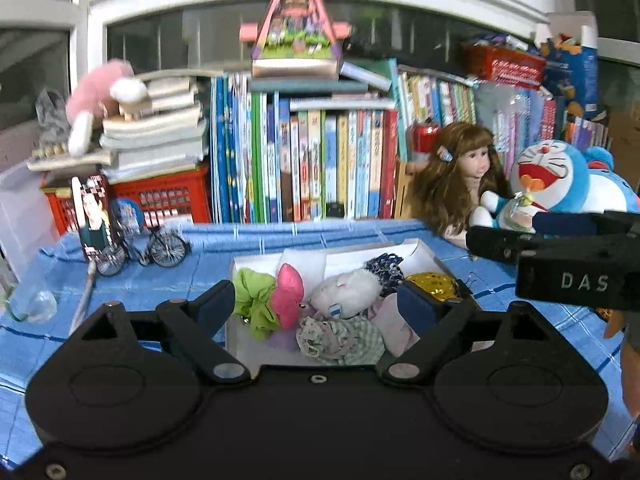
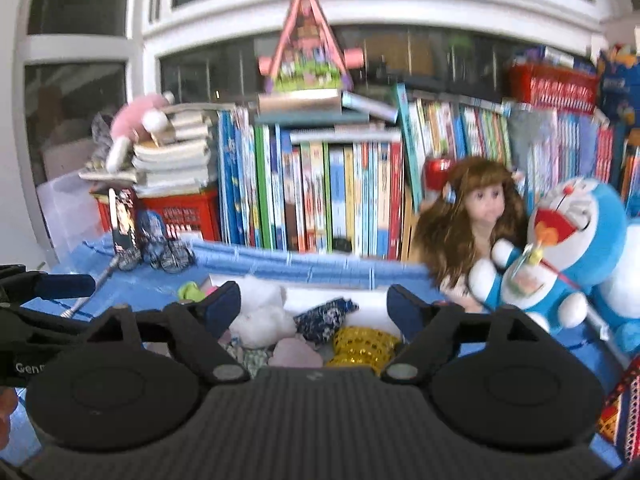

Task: Organize soft objects

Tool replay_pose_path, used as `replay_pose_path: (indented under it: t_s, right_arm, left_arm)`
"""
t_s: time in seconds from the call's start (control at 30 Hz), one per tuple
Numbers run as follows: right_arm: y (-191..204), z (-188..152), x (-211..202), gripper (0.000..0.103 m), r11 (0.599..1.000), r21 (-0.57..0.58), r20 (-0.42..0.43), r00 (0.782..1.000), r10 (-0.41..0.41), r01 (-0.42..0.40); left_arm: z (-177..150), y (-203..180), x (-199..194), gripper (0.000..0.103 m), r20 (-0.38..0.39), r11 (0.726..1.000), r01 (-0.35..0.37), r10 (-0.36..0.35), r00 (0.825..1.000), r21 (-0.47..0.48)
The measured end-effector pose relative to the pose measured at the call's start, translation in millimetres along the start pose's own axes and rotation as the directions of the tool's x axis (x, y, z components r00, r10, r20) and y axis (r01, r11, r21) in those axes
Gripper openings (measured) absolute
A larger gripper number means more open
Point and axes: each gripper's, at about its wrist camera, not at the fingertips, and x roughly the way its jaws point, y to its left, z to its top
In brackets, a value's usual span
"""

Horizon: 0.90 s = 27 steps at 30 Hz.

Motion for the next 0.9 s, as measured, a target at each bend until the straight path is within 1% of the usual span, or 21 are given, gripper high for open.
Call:
replay_pose_path:
  t_s: [0.07,0.13,0.2,0.3,0.37,0.47,0.57,0.73,0.8,0.9]
  right_arm:
    - [4.7,-5.0,-16.2,0.089,1.000,-0.010,0.042,0.999,-0.002,0.002]
    - [10.2,-12.5,-32.6,0.089,1.000,-0.018,0.084,0.996,-0.007,0.009]
    - [16.8,-21.2,-48.6,0.089,0.999,-0.033,0.121,0.993,-0.006,0.010]
    - [27.4,-37.2,-70.5,0.090,0.997,-0.071,0.170,0.985,-0.010,0.022]
    - [34.5,-48.1,-81.0,0.091,0.995,-0.088,0.193,0.981,-0.021,0.039]
    - [43.4,-68.8,-95.0,0.091,0.993,-0.107,0.198,0.980,-0.020,0.042]
    - [50.8,-89.2,-104.4,0.091,0.991,-0.120,0.189,0.981,-0.030,0.053]
    - [54.1,-116.0,-113.4,0.091,0.988,-0.118,0.173,0.982,-0.076,0.097]
    - [54.5,-125.1,-113.3,0.087,0.986,-0.127,0.159,0.983,-0.092,0.113]
    - [57.2,-139.7,-110.9,0.080,0.979,-0.159,0.126,0.986,-0.104,0.124]
  left_arm:
    - [-7.7,-4.1,-16.6,0.089,0.037,1.000,-0.002,0.001,0.999,0.016]
    - [-17.3,-8.4,-34.1,0.093,0.077,1.000,-0.010,0.008,0.997,0.023]
    - [-28.7,-11.7,-50.9,0.094,0.109,0.999,-0.008,0.004,0.994,0.033]
    - [-49.5,-17.6,-70.7,0.096,0.130,0.999,-0.014,0.008,0.991,0.041]
    - [-64.1,-22.1,-79.1,0.096,0.118,0.999,-0.016,0.011,0.993,0.043]
    - [-86.9,-25.6,-88.8,0.096,0.086,1.000,-0.011,0.010,0.996,0.020]
    - [-109.0,-26.9,-93.3,0.096,0.046,1.000,-0.018,0.018,0.999,0.004]
    - [-140.5,-24.3,-91.6,0.096,-0.021,0.999,-0.043,0.043,0.999,-0.015]
    - [-149.1,-22.9,-87.3,0.096,-0.049,0.998,-0.056,0.055,0.997,-0.018]
    - [-158.9,-20.9,-79.6,0.093,-0.076,0.998,-0.060,0.058,0.995,-0.027]
